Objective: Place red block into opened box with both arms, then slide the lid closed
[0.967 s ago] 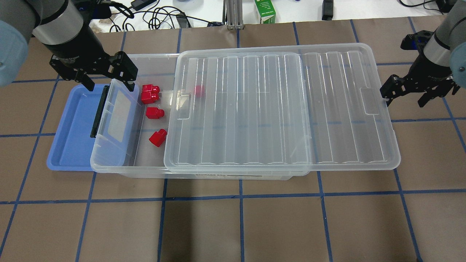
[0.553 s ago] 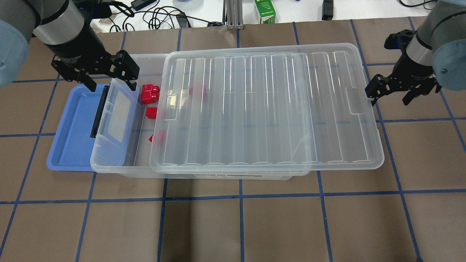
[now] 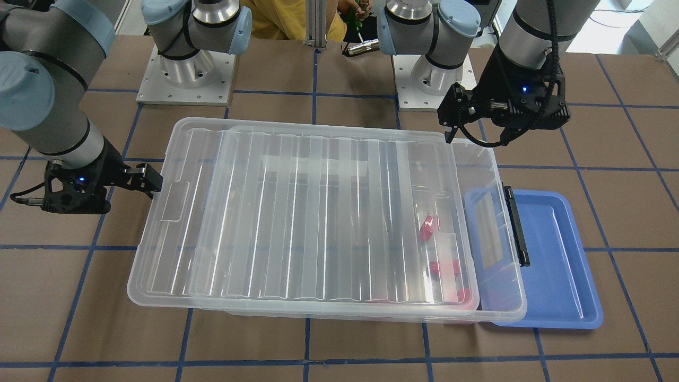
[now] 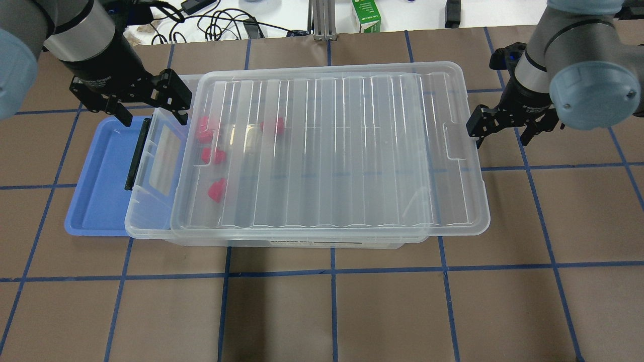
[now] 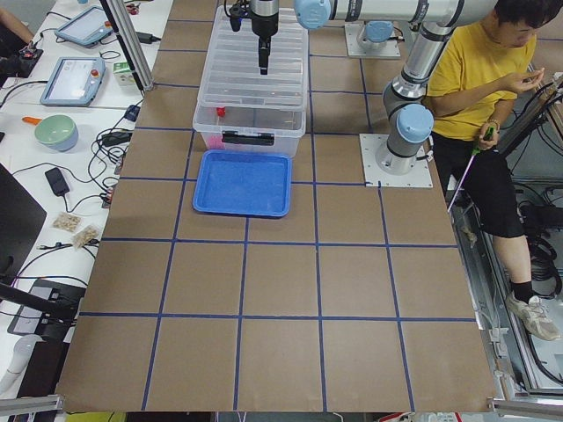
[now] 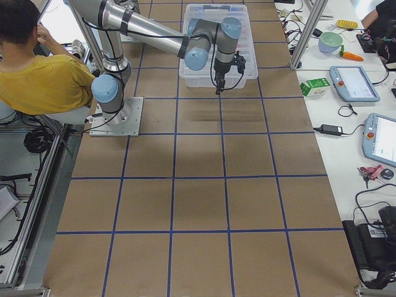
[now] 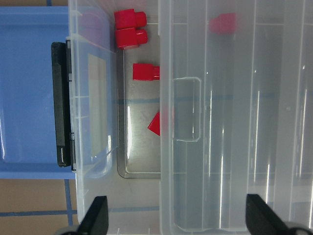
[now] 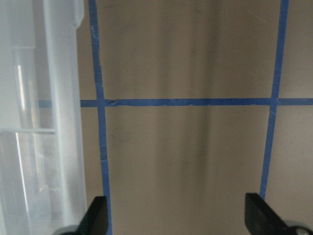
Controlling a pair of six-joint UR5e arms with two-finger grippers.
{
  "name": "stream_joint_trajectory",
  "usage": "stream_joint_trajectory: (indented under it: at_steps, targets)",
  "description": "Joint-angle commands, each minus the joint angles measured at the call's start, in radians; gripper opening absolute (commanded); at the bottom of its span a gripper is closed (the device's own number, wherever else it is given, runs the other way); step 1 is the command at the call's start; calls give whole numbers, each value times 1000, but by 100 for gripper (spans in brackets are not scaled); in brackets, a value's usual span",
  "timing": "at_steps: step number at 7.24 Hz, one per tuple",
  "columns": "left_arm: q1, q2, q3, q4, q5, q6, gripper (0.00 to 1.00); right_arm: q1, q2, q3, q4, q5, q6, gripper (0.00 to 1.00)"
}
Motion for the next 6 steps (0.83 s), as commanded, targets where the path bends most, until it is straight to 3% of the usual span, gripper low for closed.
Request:
stream_joint_trajectory:
  at_steps: [1, 6]
  targets:
    - [0, 1, 0, 0, 0, 0, 100, 60, 1, 1, -1, 20, 56, 100]
    - [0, 2, 0, 0, 2, 0, 100, 89, 1, -8, -1, 30, 58, 100]
